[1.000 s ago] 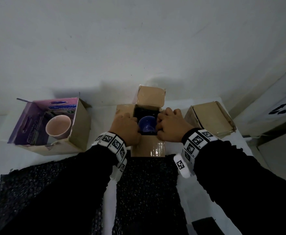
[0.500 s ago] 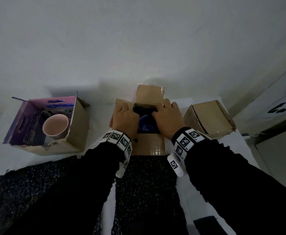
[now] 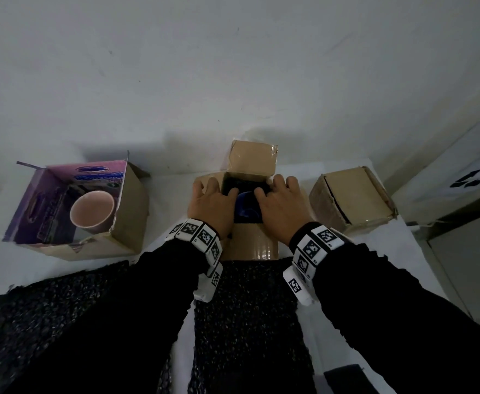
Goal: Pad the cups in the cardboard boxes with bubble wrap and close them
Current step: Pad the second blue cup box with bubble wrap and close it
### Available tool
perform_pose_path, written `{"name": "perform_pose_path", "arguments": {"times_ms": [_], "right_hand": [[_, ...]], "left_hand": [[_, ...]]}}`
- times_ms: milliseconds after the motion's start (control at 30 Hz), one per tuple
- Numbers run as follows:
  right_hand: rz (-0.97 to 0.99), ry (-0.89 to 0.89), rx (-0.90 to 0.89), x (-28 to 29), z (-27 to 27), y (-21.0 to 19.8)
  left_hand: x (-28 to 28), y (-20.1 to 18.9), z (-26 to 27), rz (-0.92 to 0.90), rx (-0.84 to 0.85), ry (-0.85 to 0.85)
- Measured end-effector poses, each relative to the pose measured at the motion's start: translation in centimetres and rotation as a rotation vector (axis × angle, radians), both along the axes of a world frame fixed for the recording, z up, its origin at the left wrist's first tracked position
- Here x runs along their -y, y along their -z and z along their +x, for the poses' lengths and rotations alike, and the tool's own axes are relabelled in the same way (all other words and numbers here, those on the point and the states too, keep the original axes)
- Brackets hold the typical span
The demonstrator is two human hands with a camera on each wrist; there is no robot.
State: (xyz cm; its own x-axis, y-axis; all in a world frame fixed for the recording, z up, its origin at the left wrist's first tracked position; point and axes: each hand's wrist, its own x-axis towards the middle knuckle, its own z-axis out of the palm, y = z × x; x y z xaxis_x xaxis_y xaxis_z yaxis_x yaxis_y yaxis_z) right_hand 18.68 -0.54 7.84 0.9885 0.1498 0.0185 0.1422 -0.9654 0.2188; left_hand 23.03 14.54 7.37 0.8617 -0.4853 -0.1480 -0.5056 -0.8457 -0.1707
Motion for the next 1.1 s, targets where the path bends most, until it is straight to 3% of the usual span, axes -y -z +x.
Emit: {"name": "perform_pose_path", "arguments": {"times_ms": [200,400,533,767,933,1033,1100], "right_hand": [[0.058,0.077,-0.086,0.8,1.6,0.6],[0.045,0.14,0.056,0.4,1.9,0.3],[0.056,0.109,-0.041,0.2,1.7,0.9],[0.135,0.127,-0.153,1.2,1.7,0.8],[0.08,0.015,0.019,1.6,0.8,1.0],[0.276,-0.013,-0.016,1.9,0.3,2.0],[0.42,-0.046,-0.057,2.3,-0.3,2.8]], "left_hand": [[0.1,-0.5,0.2,0.005,-0.101,-0.058],[-0.2,-0.6,0.3,-0.035,0.004,-0.048],[-0.5,-0.5,0.3,-0.036,0.029,-0.034],[0.0,-0.3,0.8,0.093,-0.107,-0.002],[-0.6,-0.2,1.1,-0.028,0.026,0.047],[-1.6,1.0,1.0,-0.11,0.032,0.136],[-2.4,1.4,0.9,-0.277,0.027,0.163]]}}
